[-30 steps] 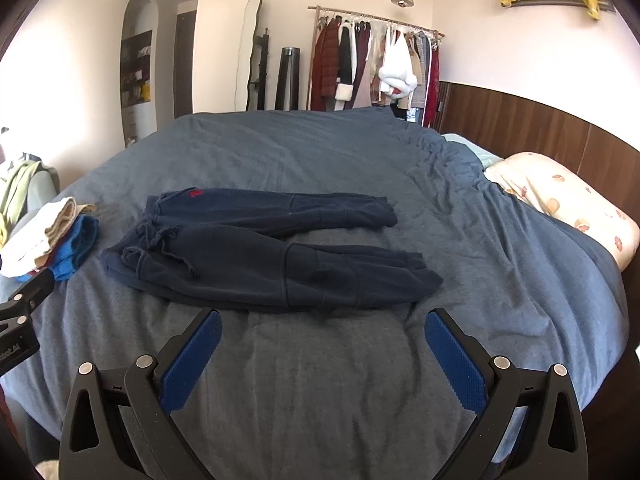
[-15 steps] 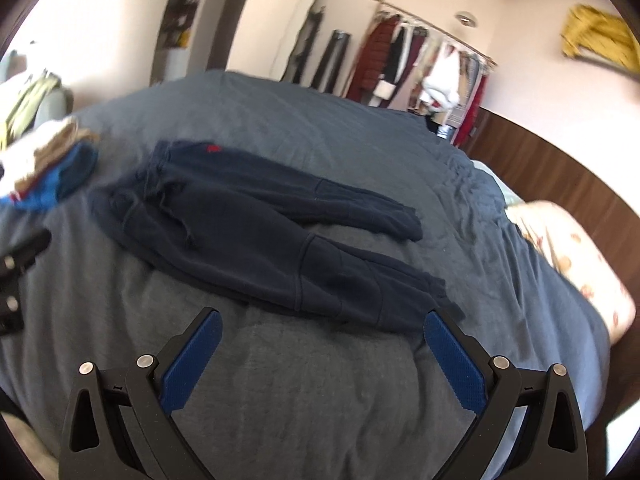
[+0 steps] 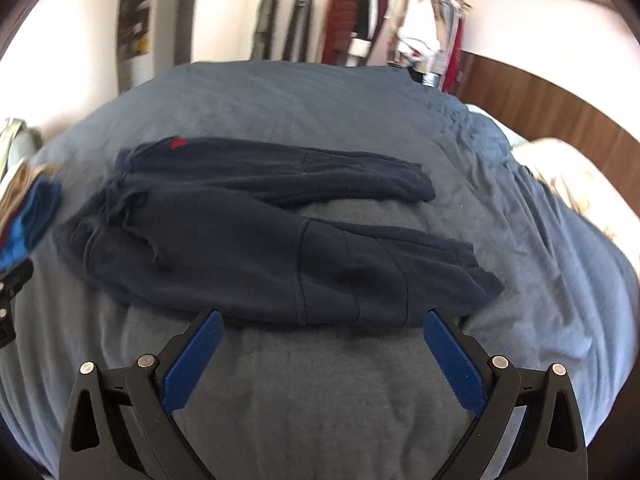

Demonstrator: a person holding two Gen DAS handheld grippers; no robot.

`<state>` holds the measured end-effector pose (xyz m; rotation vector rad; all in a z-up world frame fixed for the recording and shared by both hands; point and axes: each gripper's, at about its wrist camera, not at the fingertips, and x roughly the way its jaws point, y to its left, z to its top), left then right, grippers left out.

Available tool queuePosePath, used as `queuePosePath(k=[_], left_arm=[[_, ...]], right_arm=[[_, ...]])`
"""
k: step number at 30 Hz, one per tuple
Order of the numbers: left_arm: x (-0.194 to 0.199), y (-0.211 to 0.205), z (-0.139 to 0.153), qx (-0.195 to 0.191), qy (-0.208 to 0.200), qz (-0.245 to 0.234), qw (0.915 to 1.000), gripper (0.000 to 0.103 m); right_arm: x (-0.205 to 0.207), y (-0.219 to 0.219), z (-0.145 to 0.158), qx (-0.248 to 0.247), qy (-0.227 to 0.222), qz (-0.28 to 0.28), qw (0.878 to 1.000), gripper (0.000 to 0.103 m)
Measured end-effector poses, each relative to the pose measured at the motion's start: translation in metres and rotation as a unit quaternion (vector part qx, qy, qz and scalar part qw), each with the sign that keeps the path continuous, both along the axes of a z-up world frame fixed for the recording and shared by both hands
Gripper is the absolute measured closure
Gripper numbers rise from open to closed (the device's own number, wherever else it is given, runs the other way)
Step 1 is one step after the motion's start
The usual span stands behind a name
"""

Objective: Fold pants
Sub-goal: 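Move both tools toward the waistband and cuffs of the navy sweatpants, then close left tool on the waistband while right tool grasps the cuffs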

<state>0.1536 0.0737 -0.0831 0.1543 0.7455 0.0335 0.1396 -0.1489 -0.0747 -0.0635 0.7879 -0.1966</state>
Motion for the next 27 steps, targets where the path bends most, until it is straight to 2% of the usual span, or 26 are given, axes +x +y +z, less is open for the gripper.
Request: queuePosePath(k=[2, 5, 7, 9, 12, 16, 19, 23, 27], left_arm=[[0.006, 0.001, -0.001, -0.022, 0.002, 0.018, 0.9996, 0.02], [0.015, 0.005, -0.005, -0.07, 0.011, 0.05, 0.9962, 0.029], [0.02, 0.011, -0.006, -0.111, 0.017, 0.085, 0.9901, 0.046], [0.022, 0.013, -0.008, -0.141, 0.015, 0.117, 0.983, 0.05], [0.026, 0.008, -0.01, -0.162, 0.013, 0.128, 0.9783, 0.054], [0.036, 0.003, -0.017, -0.174, 0.024, 0.157, 0.9719, 0.058], [0.04, -0.001, -0.025, -0.19, 0.036, 0.169, 0.9665, 0.058], [0.044, -0.006, -0.037, -0.187, 0.054, 0.175, 0.9652, 0.058], [0.045, -0.009, -0.042, -0.181, 0.045, 0.176, 0.9665, 0.059]], right_arm=[[0.003, -0.006, 0.001, 0.021, -0.007, -0.016, 1.0, 0.003], [0.008, -0.019, 0.001, 0.053, -0.02, -0.047, 0.997, 0.01], [0.01, -0.032, -0.002, 0.077, -0.03, -0.079, 0.993, 0.013], [0.013, -0.045, -0.005, 0.098, -0.039, -0.114, 0.988, 0.018], [0.015, -0.056, -0.004, 0.111, -0.059, -0.146, 0.981, 0.021], [0.017, -0.073, -0.006, 0.144, -0.079, -0.191, 0.968, 0.022], [0.021, -0.084, -0.012, 0.169, -0.082, -0.214, 0.958, 0.028], [0.024, -0.097, -0.027, 0.204, -0.074, -0.234, 0.948, 0.036], [0.025, -0.104, -0.043, 0.217, -0.064, -0.252, 0.941, 0.041]])
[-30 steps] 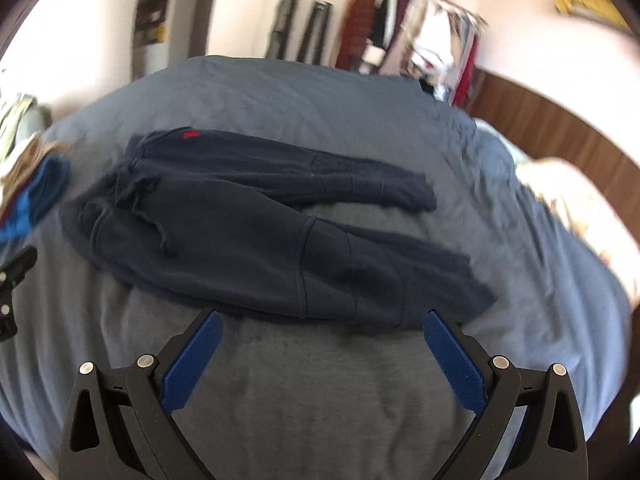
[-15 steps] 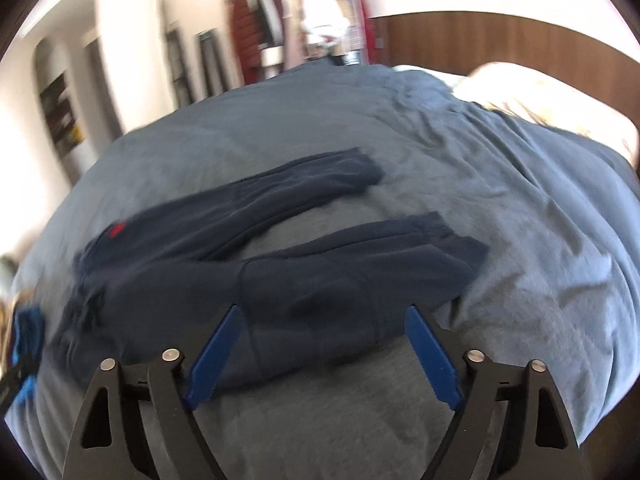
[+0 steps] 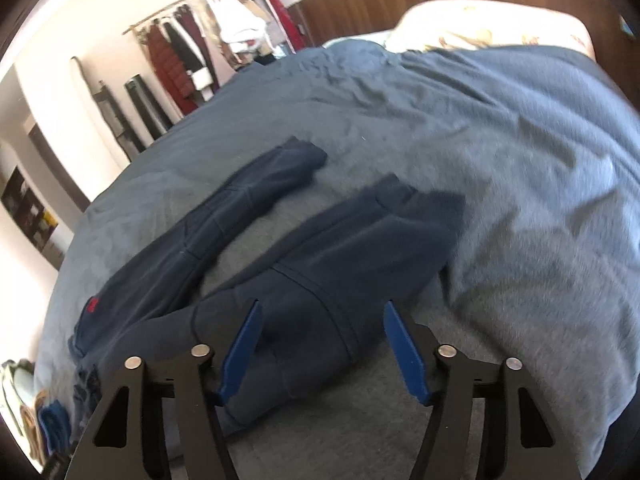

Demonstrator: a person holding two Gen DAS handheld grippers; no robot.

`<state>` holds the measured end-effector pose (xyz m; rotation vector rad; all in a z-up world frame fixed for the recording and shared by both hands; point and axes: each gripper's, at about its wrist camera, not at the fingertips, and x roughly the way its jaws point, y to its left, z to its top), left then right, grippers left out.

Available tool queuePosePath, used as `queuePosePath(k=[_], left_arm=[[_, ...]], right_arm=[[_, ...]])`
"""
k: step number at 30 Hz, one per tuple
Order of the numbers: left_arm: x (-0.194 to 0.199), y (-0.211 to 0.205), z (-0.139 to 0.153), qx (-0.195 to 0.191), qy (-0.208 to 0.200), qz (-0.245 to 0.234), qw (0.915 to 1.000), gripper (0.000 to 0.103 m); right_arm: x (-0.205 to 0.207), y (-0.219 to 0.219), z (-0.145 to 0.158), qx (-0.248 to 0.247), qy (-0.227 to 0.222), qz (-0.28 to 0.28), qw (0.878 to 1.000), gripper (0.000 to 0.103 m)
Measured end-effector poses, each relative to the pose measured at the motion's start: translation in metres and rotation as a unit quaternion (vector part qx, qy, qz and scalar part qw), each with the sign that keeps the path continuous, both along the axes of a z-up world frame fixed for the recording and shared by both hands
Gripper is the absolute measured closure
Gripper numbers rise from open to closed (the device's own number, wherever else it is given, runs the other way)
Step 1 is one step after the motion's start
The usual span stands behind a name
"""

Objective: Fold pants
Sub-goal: 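Close left tool on the waistband while right tool grasps the cuffs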

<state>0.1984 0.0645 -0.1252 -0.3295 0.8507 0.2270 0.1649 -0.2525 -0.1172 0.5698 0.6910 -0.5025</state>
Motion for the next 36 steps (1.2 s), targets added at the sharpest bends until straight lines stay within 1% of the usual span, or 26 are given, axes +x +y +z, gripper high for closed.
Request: queuePosePath(k=[3, 6, 8, 10, 12, 14, 16, 17, 22, 25, 27, 28, 29, 30, 31, 32, 33, 34, 36], left_arm=[[0.003, -0.002, -0.004, 0.002, 0.004, -0.008, 1.0, 0.064], [0.004, -0.005, -0.004, 0.018, -0.005, -0.011, 0.9998, 0.064], [0.007, -0.005, -0.008, 0.017, -0.001, -0.012, 0.9998, 0.064], [0.009, -0.006, -0.013, 0.015, 0.006, -0.01, 0.9998, 0.064], [0.008, -0.004, -0.015, 0.009, 0.014, -0.003, 0.9999, 0.064], [0.004, 0.0, -0.017, 0.001, 0.019, 0.011, 0.9998, 0.061], [0.003, 0.004, -0.019, 0.0, 0.021, 0.017, 0.9996, 0.053], [0.004, 0.004, -0.02, 0.004, 0.022, 0.017, 0.9996, 0.052], [0.011, -0.001, -0.025, 0.021, 0.021, 0.009, 0.9995, 0.052], [0.017, -0.001, -0.029, 0.021, 0.023, 0.008, 0.9995, 0.052], [0.018, -0.002, -0.028, 0.025, 0.021, 0.007, 0.9995, 0.052], [0.018, -0.003, -0.028, 0.026, 0.021, 0.006, 0.9994, 0.054], [0.019, -0.003, -0.028, 0.026, 0.022, 0.005, 0.9994, 0.055], [0.02, -0.003, -0.028, 0.025, 0.022, 0.002, 0.9994, 0.058], [0.02, -0.004, -0.027, 0.023, 0.024, -0.001, 0.9995, 0.062], [0.021, -0.004, -0.027, 0.022, 0.024, -0.003, 0.9995, 0.063], [0.021, -0.004, -0.026, 0.02, 0.025, -0.005, 0.9995, 0.067], [0.022, -0.005, -0.025, 0.021, 0.025, -0.009, 0.9994, 0.071], [0.021, -0.007, -0.022, 0.028, 0.022, -0.017, 0.9992, 0.076]], right_arm=[[0.005, -0.009, -0.007, 0.005, 0.004, -0.014, 1.0, 0.043], [0.001, -0.018, -0.01, 0.003, 0.011, -0.043, 0.999, 0.043], [-0.006, -0.026, -0.009, -0.012, 0.009, -0.074, 0.997, 0.043], [-0.004, -0.033, -0.011, -0.016, 0.009, -0.086, 0.996, 0.043], [-0.001, -0.037, -0.016, -0.009, 0.018, -0.085, 0.996, 0.043], [0.001, -0.037, -0.02, 0.006, 0.022, -0.081, 0.996, 0.043], [0.005, -0.034, -0.024, 0.01, 0.026, -0.074, 0.997, 0.043], [0.008, -0.033, -0.026, 0.009, 0.029, -0.07, 0.997, 0.043], [0.014, -0.038, -0.03, 0.004, 0.031, -0.071, 0.997, 0.043], [0.016, -0.043, -0.031, 0.003, 0.03, -0.076, 0.997, 0.043], [0.017, -0.045, -0.032, -0.002, 0.029, -0.077, 0.997, 0.047], [0.019, -0.047, -0.032, -0.001, 0.031, -0.077, 0.997, 0.047], [0.021, -0.049, -0.033, 0.001, 0.031, -0.076, 0.997, 0.05], [0.021, -0.049, -0.033, 0.0, 0.03, -0.076, 0.997, 0.055], [0.022, -0.049, -0.033, -0.001, 0.03, -0.074, 0.997, 0.058], [0.023, -0.049, -0.032, -0.001, 0.031, -0.07, 0.997, 0.063], [0.023, -0.049, -0.031, -0.001, 0.03, -0.066, 0.997, 0.069], [0.024, -0.048, -0.029, -0.005, 0.031, -0.06, 0.998, 0.072], [0.026, -0.047, -0.026, -0.013, 0.033, -0.048, 0.998, 0.083]])
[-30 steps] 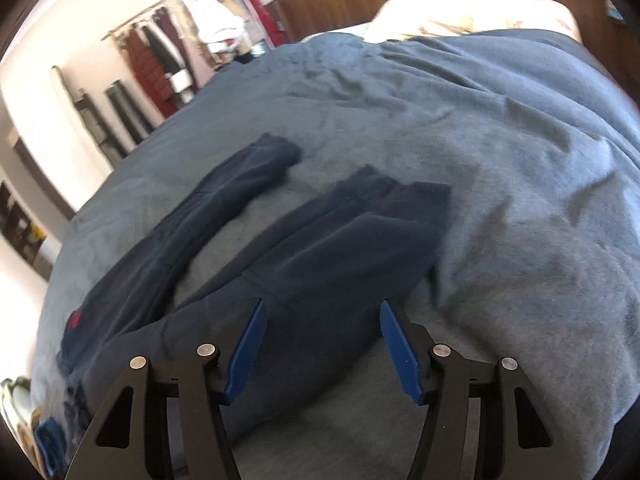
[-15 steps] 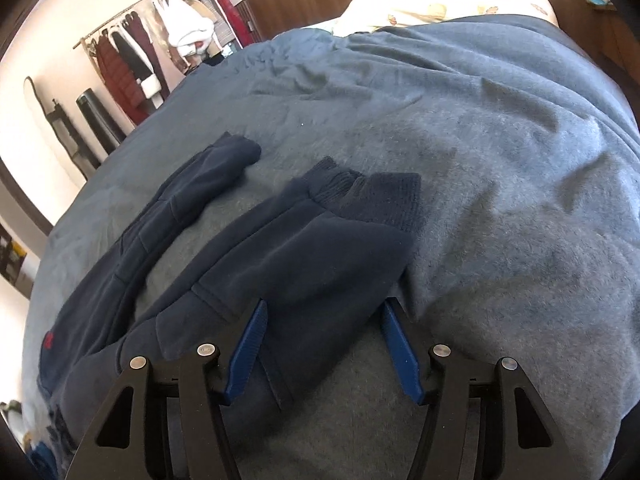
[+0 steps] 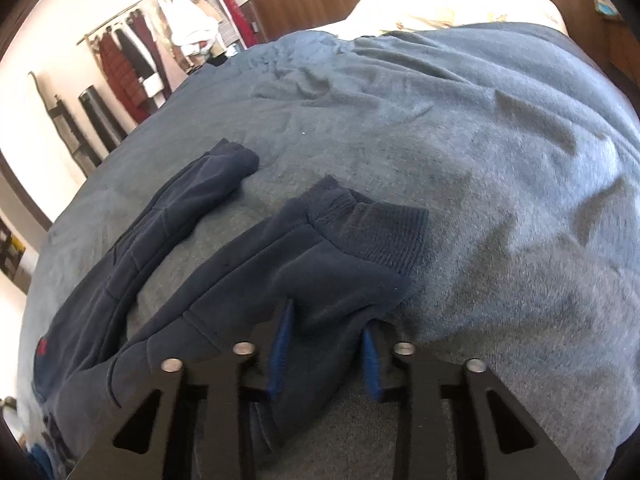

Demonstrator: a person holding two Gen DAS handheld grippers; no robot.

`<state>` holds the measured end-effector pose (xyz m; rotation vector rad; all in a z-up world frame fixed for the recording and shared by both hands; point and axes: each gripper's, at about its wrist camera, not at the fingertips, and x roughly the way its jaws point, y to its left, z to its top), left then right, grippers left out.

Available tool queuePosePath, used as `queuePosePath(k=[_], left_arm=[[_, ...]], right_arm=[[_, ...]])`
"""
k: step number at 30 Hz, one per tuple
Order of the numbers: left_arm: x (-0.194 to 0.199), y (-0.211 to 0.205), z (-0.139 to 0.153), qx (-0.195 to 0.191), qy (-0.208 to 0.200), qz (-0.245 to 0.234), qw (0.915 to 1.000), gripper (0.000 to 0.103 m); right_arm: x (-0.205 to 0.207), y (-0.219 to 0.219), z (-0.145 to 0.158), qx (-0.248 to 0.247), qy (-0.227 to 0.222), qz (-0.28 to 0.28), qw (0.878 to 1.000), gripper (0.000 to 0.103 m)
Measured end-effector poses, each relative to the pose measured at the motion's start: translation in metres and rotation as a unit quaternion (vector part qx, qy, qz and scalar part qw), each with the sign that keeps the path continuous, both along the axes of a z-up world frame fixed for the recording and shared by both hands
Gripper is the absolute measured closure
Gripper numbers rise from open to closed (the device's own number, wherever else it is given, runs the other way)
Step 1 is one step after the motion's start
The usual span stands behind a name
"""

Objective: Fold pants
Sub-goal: 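Close left tool on the waistband while right tool grasps the cuffs, then lift waistband with left tool while right tool carries cuffs toward it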

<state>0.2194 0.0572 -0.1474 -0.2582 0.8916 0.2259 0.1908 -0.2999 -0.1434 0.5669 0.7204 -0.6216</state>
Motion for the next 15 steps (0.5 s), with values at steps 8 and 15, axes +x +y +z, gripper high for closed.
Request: queuePosePath(k=[8, 15], left_arm=[[-0.002, 0.0, 0.014, -0.014, -0.009, -0.011, 0.9998, 0.085], [-0.006, 0.0, 0.03, -0.018, -0.028, -0.017, 0.9993, 0.087]], right_arm=[[-0.003, 0.001, 0.024, -0.043, -0.008, 0.028, 0.999, 0.094], [-0.003, 0.005, 0.049, -0.058, -0.032, 0.043, 0.997, 0.094]])
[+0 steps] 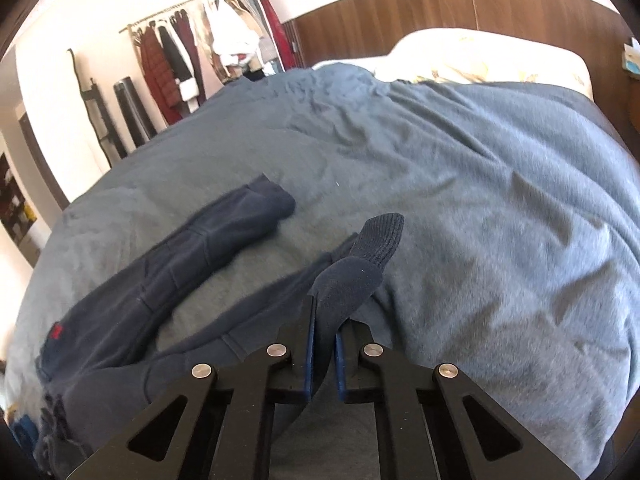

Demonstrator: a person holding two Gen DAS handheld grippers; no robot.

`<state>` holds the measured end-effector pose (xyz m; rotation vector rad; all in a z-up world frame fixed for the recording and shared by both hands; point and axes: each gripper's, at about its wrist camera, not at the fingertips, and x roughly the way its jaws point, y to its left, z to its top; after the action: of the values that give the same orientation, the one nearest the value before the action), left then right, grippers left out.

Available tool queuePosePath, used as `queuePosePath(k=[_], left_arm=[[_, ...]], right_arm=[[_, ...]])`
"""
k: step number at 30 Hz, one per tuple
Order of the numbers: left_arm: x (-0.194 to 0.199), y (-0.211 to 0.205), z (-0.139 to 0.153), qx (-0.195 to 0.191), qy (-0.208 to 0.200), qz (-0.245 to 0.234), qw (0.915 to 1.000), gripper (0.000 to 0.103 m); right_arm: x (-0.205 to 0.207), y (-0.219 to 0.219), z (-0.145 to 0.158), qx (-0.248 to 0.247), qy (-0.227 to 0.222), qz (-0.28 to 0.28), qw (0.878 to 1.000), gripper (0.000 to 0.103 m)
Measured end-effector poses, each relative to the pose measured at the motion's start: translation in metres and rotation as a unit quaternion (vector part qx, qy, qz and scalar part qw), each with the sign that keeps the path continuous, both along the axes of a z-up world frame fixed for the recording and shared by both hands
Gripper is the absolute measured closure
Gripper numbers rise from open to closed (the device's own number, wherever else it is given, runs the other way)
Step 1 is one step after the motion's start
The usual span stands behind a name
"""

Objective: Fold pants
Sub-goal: 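Lift waistband with left tool while right tool carries cuffs toward it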

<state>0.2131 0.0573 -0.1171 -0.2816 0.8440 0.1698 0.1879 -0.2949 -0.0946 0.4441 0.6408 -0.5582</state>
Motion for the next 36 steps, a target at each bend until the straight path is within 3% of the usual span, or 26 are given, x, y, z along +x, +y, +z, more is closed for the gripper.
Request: queuePosePath(k=[13, 30, 36], left_arm=[[0.017, -0.001, 0.039, -0.004, -0.025, -0.008, 0.9996, 0.087], [0.084, -0.005, 0.077, -0.001, -0.031, -0.011, 0.9995, 0.087], [0.116, -0.006, 0.079, 0.004, -0.016, 0.0, 0.9999, 0.087]], right_arm=[[0.017, 0.002, 0.038, -0.02, -0.037, 0.017, 0.999, 0.094], [0.097, 0.005, 0.084, -0.061, -0.017, 0.062, 0.996, 0.095], [0.137, 0.005, 0.091, -0.078, 0.012, 0.076, 0.994, 0.095]])
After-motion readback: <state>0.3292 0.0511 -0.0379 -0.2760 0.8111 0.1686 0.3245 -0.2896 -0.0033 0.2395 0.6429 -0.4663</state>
